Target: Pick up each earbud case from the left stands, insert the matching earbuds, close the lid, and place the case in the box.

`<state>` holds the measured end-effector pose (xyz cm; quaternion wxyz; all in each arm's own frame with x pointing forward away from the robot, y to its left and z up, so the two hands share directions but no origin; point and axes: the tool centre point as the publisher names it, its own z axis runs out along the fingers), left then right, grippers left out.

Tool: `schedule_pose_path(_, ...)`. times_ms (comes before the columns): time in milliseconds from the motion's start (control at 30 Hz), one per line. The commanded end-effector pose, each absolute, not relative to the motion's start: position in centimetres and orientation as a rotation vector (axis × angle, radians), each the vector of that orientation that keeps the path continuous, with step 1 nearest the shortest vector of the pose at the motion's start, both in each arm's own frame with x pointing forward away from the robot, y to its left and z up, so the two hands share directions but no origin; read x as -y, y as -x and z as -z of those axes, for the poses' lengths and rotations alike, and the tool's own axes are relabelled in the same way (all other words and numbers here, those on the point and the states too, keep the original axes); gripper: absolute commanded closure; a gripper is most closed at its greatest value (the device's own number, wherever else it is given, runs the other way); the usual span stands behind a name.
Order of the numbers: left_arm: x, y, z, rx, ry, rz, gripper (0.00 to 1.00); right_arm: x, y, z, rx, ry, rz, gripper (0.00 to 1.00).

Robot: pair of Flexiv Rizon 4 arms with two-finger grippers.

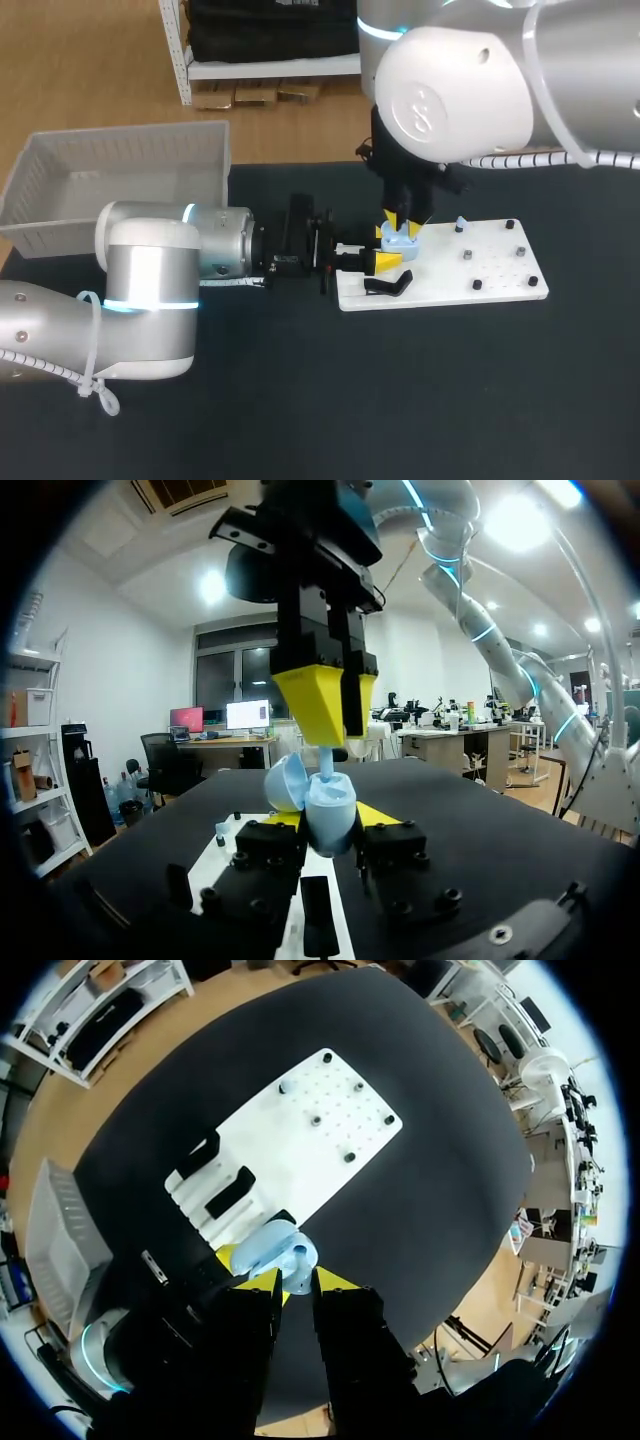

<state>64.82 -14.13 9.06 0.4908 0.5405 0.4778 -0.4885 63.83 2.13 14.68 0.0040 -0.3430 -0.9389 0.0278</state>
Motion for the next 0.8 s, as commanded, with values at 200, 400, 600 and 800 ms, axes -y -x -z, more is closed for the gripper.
schedule_pose_path(200, 14.13, -64.67, -8.96, -1.158, -1.307, 1.181, 1.0, -1.86, -63.86, -14.5, 2.939, 1.085, -0.088, 1.0)
schedule_pose_path(400, 14.13, -64.67, -8.96, -1.158, -1.307, 1.181, 1.0, -1.96, -63.88, -14.34, 2.94, 1.079, -0.082, 1.0)
schedule_pose_path(600, 14.13, -64.67, -8.96, -1.158, -1.307, 1.181, 1.0, -1.99, -63.99, -14.19, 2.942, 1.072, -0.088, 1.0)
schedule_pose_path(800, 14.13, -64.67, -8.96, -1.158, -1.307, 1.181, 1.0, -1.98, -64.18, -14.03, 2.941, 1.072, -0.097, 1.0)
